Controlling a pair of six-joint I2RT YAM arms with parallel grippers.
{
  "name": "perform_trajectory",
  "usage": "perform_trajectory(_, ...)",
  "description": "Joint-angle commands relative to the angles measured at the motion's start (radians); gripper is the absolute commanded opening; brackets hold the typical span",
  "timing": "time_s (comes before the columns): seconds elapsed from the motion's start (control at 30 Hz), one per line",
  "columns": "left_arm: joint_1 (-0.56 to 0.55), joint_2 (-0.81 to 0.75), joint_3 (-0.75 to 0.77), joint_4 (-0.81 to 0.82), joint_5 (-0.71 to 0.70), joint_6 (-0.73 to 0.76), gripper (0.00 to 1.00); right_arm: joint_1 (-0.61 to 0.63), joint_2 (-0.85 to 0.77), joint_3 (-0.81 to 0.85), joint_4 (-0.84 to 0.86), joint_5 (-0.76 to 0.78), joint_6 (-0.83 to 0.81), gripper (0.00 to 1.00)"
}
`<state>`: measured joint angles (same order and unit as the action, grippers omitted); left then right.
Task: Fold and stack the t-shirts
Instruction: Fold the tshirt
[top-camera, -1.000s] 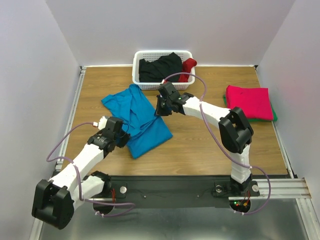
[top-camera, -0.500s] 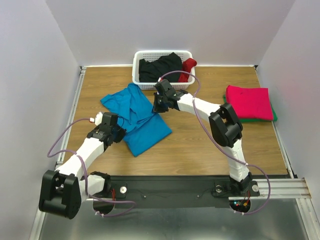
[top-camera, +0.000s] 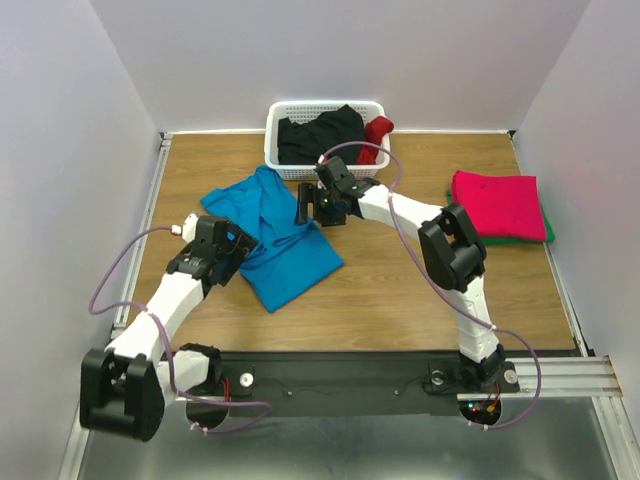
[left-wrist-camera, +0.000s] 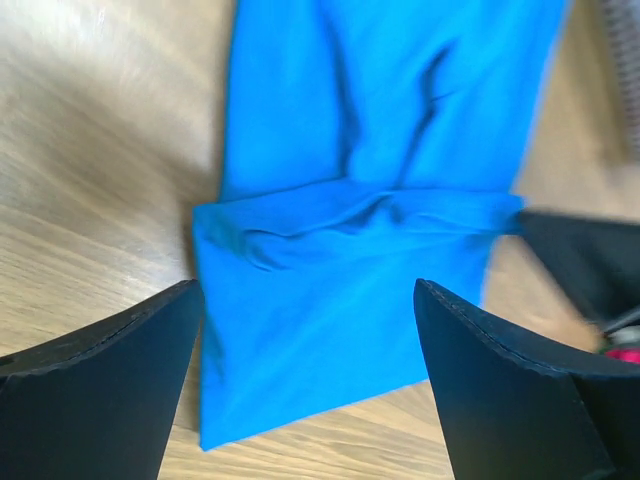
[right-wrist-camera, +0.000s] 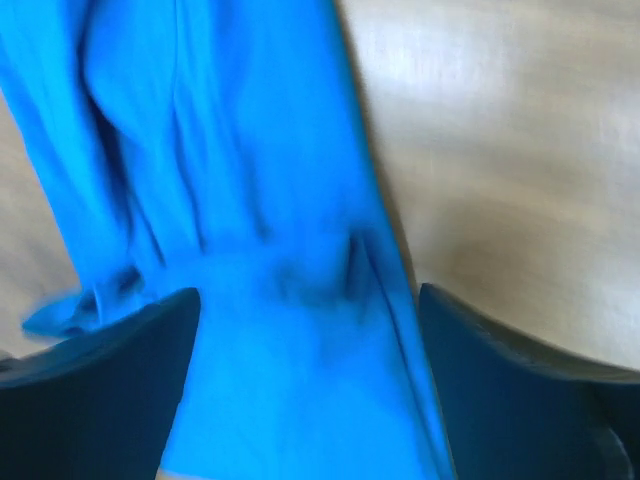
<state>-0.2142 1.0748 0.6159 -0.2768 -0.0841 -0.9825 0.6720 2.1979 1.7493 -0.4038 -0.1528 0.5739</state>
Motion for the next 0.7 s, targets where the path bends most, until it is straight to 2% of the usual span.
perform_trajectory(0.0, 0.004, -0.133, 0.055, -0.094, -0.095, 0.019, 0.98, 0.003, -0.161, -0.083, 0.022, -0.091, -0.057, 1.00)
perform_trajectory(0.1, 0.003, -0.219, 0.012, -0.156, -0.117, 0.001, 0.98, 0.027, -0.231, -0.197, 0.034, -0.099, -0.077, 1.00)
perform_trajectory(0.23, 0.004, -0.329, -0.071, -0.176, -0.068, -0.016, 0.98, 0.125, -0.251, -0.229, 0.057, -0.084, -0.095, 1.00)
perform_trajectory(0.4, 0.004, -0.392, -0.134, -0.203, -0.039, -0.033, 0.98, 0.164, -0.150, -0.139, 0.066, -0.080, -0.066, 1.00)
perform_trajectory(0.67, 0.004, -0.412, -0.108, -0.248, -0.069, -0.039, 0.98, 0.181, -0.035, -0.014, 0.072, -0.087, -0.057, 1.00)
